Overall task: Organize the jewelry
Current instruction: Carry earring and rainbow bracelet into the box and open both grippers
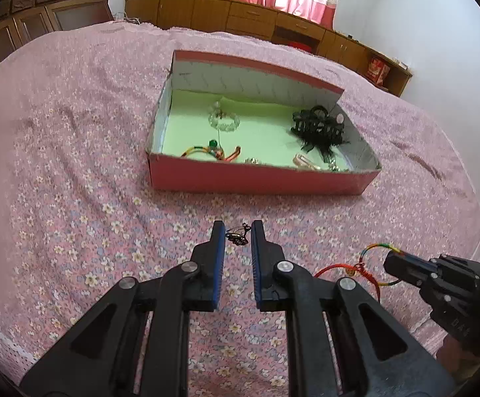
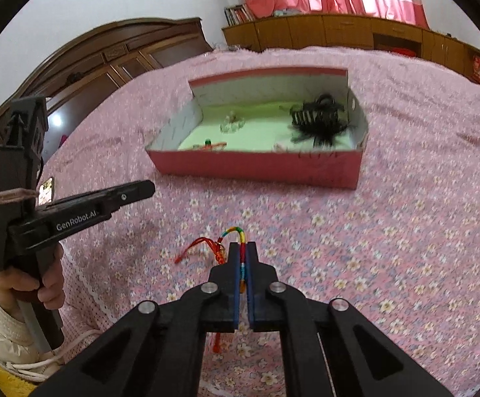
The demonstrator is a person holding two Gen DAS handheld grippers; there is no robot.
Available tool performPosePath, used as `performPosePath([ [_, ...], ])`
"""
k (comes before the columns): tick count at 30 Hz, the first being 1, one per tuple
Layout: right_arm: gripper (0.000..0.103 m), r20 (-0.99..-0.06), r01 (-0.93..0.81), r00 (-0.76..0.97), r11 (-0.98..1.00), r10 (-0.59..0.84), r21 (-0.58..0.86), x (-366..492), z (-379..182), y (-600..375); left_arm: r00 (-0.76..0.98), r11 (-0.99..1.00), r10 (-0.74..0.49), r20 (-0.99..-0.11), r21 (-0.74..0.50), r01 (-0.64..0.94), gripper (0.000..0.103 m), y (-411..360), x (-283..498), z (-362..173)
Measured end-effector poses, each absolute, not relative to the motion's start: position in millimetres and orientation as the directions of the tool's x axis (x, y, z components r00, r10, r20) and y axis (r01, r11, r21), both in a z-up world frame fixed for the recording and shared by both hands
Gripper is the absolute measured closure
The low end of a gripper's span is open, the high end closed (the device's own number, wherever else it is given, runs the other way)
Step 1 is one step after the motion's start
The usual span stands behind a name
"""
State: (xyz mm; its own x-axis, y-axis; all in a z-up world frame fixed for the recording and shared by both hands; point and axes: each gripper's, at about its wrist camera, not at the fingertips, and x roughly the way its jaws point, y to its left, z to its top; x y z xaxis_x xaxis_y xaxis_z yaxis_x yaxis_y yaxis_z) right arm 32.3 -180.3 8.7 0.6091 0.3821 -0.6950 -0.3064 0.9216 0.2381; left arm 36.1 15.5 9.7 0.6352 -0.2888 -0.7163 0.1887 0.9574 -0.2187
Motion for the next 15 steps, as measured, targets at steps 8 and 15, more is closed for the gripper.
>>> performPosePath([
  [8, 0.099, -0.637, -0.314, 0.676, 0.926, 0.372, 0.208, 37, 30, -185, 0.678, 0.958, -0.288, -0.677, -0.212, 0.195, 0.096, 14, 43, 29],
  [15, 0.099, -0.575, -0.323, 0.730, 0.928, 0.369, 0.186, 45, 51, -185, 0.718, 0.957, -0.290, -0.633, -0.208, 0.202, 0.096, 10, 51, 48],
])
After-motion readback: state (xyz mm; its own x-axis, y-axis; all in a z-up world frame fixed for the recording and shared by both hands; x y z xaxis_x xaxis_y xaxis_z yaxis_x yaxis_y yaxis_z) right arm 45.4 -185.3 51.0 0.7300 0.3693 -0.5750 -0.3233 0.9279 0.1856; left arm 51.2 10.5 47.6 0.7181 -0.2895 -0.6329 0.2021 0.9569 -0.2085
